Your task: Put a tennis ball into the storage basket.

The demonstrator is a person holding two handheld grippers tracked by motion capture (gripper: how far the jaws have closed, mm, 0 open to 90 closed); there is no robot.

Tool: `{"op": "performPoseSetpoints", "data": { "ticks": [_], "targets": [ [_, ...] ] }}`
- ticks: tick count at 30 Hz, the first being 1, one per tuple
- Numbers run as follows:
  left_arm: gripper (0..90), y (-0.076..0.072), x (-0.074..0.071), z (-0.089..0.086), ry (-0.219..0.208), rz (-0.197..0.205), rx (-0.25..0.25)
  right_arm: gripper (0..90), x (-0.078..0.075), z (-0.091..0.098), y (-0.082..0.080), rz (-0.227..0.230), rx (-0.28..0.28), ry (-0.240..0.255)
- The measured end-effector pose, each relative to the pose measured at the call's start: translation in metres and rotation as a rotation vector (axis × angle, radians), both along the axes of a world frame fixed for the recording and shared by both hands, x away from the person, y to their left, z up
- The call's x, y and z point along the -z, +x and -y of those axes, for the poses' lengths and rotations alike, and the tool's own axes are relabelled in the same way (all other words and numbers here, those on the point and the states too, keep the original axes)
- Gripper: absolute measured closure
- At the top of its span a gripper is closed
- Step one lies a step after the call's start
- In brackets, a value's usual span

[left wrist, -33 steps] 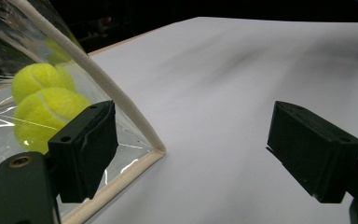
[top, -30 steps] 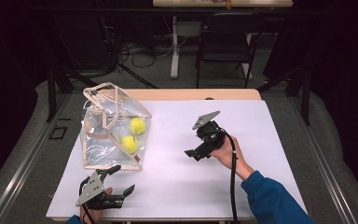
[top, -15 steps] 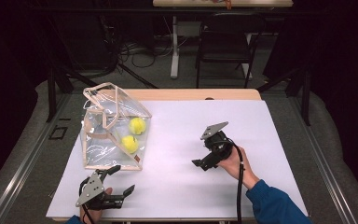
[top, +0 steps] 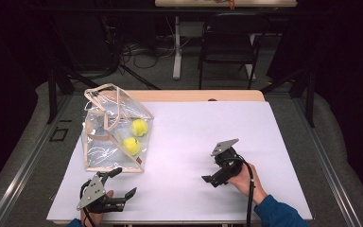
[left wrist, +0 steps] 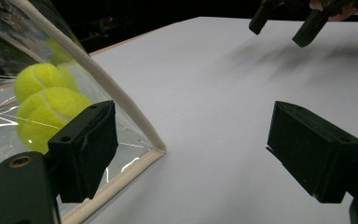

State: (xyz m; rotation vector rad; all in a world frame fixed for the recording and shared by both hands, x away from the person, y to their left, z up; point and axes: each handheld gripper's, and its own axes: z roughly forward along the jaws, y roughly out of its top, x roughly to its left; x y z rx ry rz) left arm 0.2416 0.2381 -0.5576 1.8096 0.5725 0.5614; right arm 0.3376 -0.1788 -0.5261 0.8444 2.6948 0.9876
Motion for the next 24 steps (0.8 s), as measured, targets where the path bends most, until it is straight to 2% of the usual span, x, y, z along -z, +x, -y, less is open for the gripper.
{"op": "performPoseSetpoints", "data": {
  "ticks": [8,9,10,12,13,20,24],
  "targets": [
    [15.8,-0.001,0.0,-0.001,-0.001,-0.001,-0.005,0.0,0.018,0.01,-0.013,-0.026,0.014,-0.01],
    [15.8,-0.001,0.0,-0.001,0.0,0.001,-0.005,0.0,0.018,0.012,-0.015,-0.02,0.014,-0.025],
    [15.8,-0.001,0.0,-0.001,-0.002,0.001,-0.006,0.0,0.017,0.014,-0.017,-0.002,0.026,-0.02],
    [15.8,-0.001,0.0,-0.001,-0.003,-0.001,-0.007,0.0,0.014,0.017,-0.021,0.006,0.04,0.012],
    [15.8,-0.001,0.0,-0.001,-0.001,-0.001,-0.007,0.0,0.013,0.019,-0.024,0.019,0.043,0.004],
    [15.8,-0.002,0.0,-0.001,-0.001,0.0,-0.009,0.0,0.018,0.036,-0.033,0.012,0.077,0.004],
    [15.8,-0.002,0.001,0.0,-0.002,-0.002,-0.011,0.0,0.02,0.046,-0.039,0.026,0.096,0.008]
  ]
}}
